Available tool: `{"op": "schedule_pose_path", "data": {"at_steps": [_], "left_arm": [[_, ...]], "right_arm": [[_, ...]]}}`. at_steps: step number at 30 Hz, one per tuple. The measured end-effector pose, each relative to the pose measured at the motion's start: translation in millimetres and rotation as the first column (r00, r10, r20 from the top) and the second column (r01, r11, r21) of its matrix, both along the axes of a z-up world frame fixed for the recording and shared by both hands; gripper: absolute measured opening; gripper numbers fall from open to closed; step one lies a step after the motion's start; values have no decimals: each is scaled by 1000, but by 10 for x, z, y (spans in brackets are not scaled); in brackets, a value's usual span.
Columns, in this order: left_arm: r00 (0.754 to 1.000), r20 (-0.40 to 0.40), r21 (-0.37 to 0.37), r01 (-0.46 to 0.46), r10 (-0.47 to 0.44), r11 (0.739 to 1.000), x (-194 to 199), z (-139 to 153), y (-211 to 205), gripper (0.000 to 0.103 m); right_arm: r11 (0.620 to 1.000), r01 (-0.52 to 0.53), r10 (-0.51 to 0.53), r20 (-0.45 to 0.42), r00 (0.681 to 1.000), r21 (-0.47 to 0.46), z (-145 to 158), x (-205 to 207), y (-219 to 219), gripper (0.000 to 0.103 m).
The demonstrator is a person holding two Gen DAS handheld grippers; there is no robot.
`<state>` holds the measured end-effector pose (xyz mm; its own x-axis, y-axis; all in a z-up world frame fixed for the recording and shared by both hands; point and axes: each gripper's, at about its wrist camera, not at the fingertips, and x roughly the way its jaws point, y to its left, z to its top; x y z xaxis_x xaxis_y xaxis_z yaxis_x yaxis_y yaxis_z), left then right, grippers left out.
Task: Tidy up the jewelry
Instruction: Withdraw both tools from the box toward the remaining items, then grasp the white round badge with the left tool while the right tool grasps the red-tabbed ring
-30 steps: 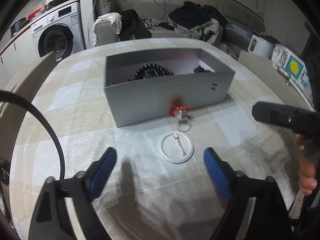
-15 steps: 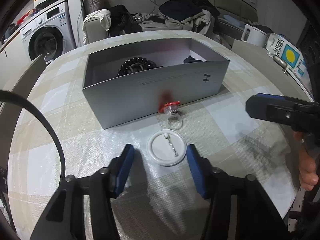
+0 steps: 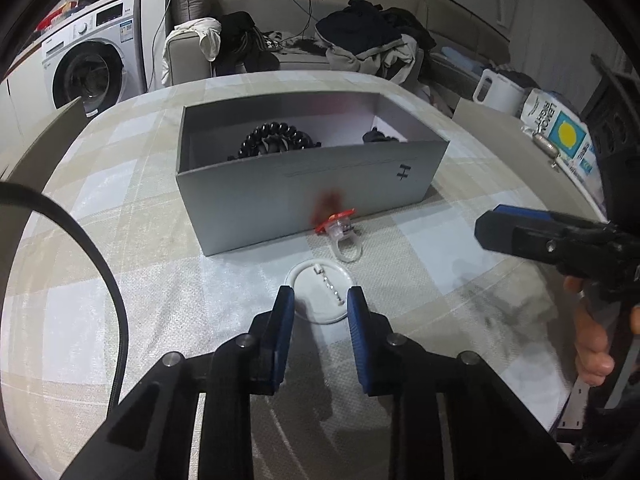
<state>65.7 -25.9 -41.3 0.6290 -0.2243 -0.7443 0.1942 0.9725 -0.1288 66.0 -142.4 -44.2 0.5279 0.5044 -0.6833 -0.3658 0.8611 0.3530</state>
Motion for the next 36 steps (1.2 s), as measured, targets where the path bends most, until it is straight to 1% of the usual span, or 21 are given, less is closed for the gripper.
{"op": "schedule_pose_path", "data": {"at_steps": [4, 6, 7, 8, 9, 10, 11, 13, 15, 17, 18, 19, 24, 30, 31, 33, 35, 36], "left_arm": [[1000, -9, 10, 10, -10, 1000, 45, 5, -25, 22], [999, -25, 35, 21, -20, 999, 78, -15, -67, 23], [999, -24, 49, 23, -22, 999, 84, -22, -84, 25], [999, -23, 63, 24, -23, 998, 89, -26, -103, 32], [999, -25, 74, 26, -24, 997, 95, -32, -114, 37], [999, -26, 82, 27, -25, 996, 98, -40, -125, 45], [999, -29, 88, 30, -27, 996, 104, -47, -136, 47], [999, -37, 102, 38, -34, 994, 127, -71, -154, 47], [999, -27, 125, 40, -37, 991, 136, -77, -176, 47], [999, -26, 118, 39, -36, 992, 147, -80, -166, 47], [999, -24, 118, 38, -36, 992, 146, -80, -160, 45], [999, -18, 121, 39, -37, 992, 139, -79, -153, 37], [999, -16, 105, 33, -32, 994, 80, -71, -95, 37], [1000, 16, 55, -14, 13, 998, -26, 0, 41, 37], [999, 25, 47, -24, 23, 999, -46, 18, 73, 37], [999, 33, 36, -40, 38, 999, -66, 40, 113, 37], [997, 45, 29, -60, 59, 998, -92, 64, 168, 37], [997, 48, 24, -69, 68, 997, -92, 70, 177, 37]], "right_arm": [[1000, 3, -3, 1, 1000, -1, 6, 1, -14, 103], [1000, 3, -3, 2, 1000, -1, 11, -3, -22, 103], [1000, 5, -5, 2, 1000, -1, 13, -7, -29, 103], [1000, 6, -6, 2, 1000, 0, 12, -5, -38, 103], [1000, 7, -7, 0, 1000, 1, 9, -1, -49, 103], [1000, 9, -9, -1, 1000, 2, 4, 7, -57, 103], [1000, 10, -10, -2, 1000, 2, 4, 9, -60, 103], [1000, 13, -13, -4, 1000, 2, -1, 15, -74, 103], [1000, 15, -15, -5, 1000, 5, -3, 21, -84, 103], [1000, 17, -17, -6, 1000, 6, -6, 24, -92, 103], [1000, 18, -18, -7, 1000, 6, -9, 27, -95, 103], [1000, 19, -19, -8, 1000, 6, -14, 30, -97, 103], [1000, 9, -9, -22, 1000, 1, -50, 35, -50, 103], [999, -38, 38, -38, 999, 5, -79, 73, 129, 103], [999, -47, 47, -38, 998, 6, -81, 80, 162, 101], [998, -70, 70, -45, 997, 7, -84, 109, 257, 95], [996, -90, 90, -56, 994, 8, -89, 136, 339, 84], [995, -100, 100, -59, 993, 9, -90, 151, 376, 82]]}}
